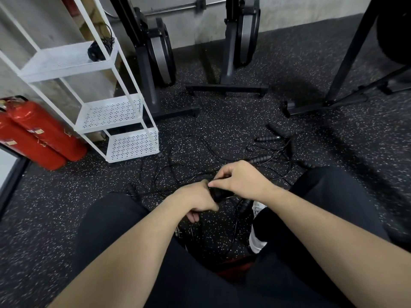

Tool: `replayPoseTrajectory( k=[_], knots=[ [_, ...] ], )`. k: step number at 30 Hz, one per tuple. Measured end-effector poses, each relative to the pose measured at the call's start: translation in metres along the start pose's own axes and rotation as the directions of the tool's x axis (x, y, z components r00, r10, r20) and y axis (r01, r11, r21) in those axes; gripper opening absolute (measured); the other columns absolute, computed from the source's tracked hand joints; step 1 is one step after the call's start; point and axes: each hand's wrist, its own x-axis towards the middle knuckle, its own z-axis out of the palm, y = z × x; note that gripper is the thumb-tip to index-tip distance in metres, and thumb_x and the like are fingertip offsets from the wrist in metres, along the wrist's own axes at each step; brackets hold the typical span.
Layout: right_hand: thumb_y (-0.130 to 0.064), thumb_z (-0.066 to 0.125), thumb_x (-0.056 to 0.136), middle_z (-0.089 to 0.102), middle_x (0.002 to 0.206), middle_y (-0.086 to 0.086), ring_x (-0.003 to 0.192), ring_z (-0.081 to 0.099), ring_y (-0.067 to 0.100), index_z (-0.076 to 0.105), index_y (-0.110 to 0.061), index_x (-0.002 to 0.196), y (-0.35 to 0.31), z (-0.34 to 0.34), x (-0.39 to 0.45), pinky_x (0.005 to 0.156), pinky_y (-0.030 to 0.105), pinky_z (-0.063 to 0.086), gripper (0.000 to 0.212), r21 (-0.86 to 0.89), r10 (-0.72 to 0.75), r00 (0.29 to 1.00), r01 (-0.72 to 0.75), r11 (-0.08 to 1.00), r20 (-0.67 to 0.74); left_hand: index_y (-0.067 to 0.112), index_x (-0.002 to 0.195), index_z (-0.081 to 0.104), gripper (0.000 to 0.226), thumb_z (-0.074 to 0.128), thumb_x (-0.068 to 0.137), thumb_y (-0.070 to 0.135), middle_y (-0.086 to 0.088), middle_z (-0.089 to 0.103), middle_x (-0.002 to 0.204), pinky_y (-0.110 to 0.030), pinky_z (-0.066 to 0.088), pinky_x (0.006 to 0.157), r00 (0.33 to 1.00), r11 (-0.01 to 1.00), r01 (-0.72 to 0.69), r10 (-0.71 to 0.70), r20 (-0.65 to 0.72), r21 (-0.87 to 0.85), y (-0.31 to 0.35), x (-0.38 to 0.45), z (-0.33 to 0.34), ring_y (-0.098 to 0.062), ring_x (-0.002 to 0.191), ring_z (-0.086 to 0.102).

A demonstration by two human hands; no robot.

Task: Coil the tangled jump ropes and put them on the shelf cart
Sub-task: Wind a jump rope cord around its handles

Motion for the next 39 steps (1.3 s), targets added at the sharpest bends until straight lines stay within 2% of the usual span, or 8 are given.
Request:
replayPoseTrajectory(
  k=[6, 13, 16, 19, 22, 28, 34, 39],
  knots=[
    [-0.028, 0.048, 0.107, 0.057, 0.068, -0.012, 0.041, 0.045, -0.005, 0.062, -0.024, 0.137, -0.004, 0.012, -0.006, 0.045, 0.013, 0.034, 0.033, -0.118, -0.042, 0.955, 0.080, 0.990, 0.293, 0.016, 0.104, 0.063, 0.016, 0.069, 0.091, 0.009, -0.010, 0.063, 0.096, -0.047, 0.065, 0.070, 0.995, 0.879, -0.018, -0.030, -0.094, -0.476, -0.030, 0.009, 0.000, -0.024, 0.079, 0.068],
    [-0.041, 0.057, 0.102, 0.046, 0.049, -0.012, 0.039, 0.036, 0.004, 0.069, -0.025, 0.090, 0.011, 0.000, 0.006, 0.045, 0.024, 0.029, 0.023, 0.041, 0.117, 0.988, -0.121, 0.992, 0.096, 0.020, 0.115, 0.066, 0.029, 0.077, 0.089, 0.016, -0.004, 0.070, 0.100, -0.040, 0.065, 0.068, 0.958, 0.680, -0.206, -0.006, -0.286, -0.704, -0.023, 0.014, -0.003, -0.023, 0.080, 0.071],
    [-0.040, 0.052, 0.104, 0.050, 0.060, -0.005, 0.052, 0.040, 0.012, 0.068, -0.027, 0.085, 0.013, -0.002, 0.001, 0.052, 0.027, 0.033, 0.028, 0.096, 0.012, 0.990, -0.025, 0.995, 0.140, 0.022, 0.120, 0.057, 0.036, 0.074, 0.092, 0.009, -0.005, 0.064, 0.109, -0.037, 0.063, 0.062, 0.967, 0.578, -0.212, 0.008, -0.254, -0.788, -0.015, 0.012, -0.001, -0.025, 0.085, 0.069],
    [-0.038, 0.047, 0.107, 0.054, 0.064, -0.005, 0.059, 0.046, 0.013, 0.069, -0.031, 0.090, 0.009, -0.002, -0.003, 0.057, 0.026, 0.038, 0.028, 0.157, -0.065, 0.979, 0.034, 0.987, 0.195, 0.016, 0.115, 0.057, 0.034, 0.066, 0.091, -0.006, -0.013, 0.065, 0.104, -0.043, 0.063, 0.069, 0.988, 0.355, -0.138, -0.018, -0.154, -0.925, -0.011, 0.009, -0.006, -0.026, 0.084, 0.066],
    [-0.042, 0.051, 0.104, 0.053, 0.055, -0.011, 0.054, 0.043, 0.013, 0.066, -0.028, 0.082, 0.013, -0.008, -0.001, 0.055, 0.026, 0.037, 0.030, 0.153, -0.024, 0.983, -0.004, 0.988, 0.183, 0.012, 0.125, 0.055, 0.037, 0.069, 0.093, -0.001, -0.025, 0.068, 0.113, -0.031, 0.059, 0.053, 0.996, 0.230, -0.093, 0.013, -0.093, -0.969, -0.013, 0.001, -0.016, -0.027, 0.074, 0.070],
    [-0.058, 0.058, 0.096, 0.044, 0.052, -0.010, 0.046, 0.034, 0.009, 0.057, -0.021, 0.074, 0.028, -0.022, 0.004, 0.047, 0.022, 0.029, 0.043, 0.240, 0.140, 0.973, -0.182, 0.954, 0.183, 0.008, 0.128, 0.055, 0.038, 0.068, 0.094, 0.000, -0.024, 0.067, 0.106, -0.025, 0.058, 0.052, 0.985, 0.125, -0.094, 0.155, -0.074, -0.988, -0.013, -0.018, -0.027, -0.024, 0.070, 0.073],
    [-0.046, 0.056, 0.096, 0.043, 0.066, -0.004, 0.060, 0.039, 0.014, 0.071, -0.017, 0.101, 0.038, -0.033, 0.006, 0.059, 0.025, 0.038, 0.033, 0.486, -0.060, 0.949, -0.104, 0.868, 0.309, 0.005, 0.127, 0.056, 0.033, 0.062, 0.096, -0.003, -0.024, 0.076, 0.102, -0.034, 0.063, 0.063, 0.954, -0.012, -0.143, 0.265, -0.141, -0.990, -0.021, -0.028, -0.037, -0.034, 0.087, 0.075],
    [-0.070, 0.062, 0.078, 0.040, 0.054, -0.007, 0.051, 0.035, 0.012, 0.056, -0.023, 0.066, 0.034, -0.040, 0.006, 0.055, 0.027, 0.034, 0.049, 0.288, 0.089, 0.984, -0.130, 0.949, 0.152, 0.005, 0.134, 0.053, 0.048, 0.064, 0.087, -0.004, -0.021, 0.075, 0.114, -0.043, 0.064, 0.075, 0.918, -0.076, -0.183, 0.345, -0.198, -0.980, -0.022, -0.035, -0.040, -0.041, 0.101, 0.074]
  ],
)
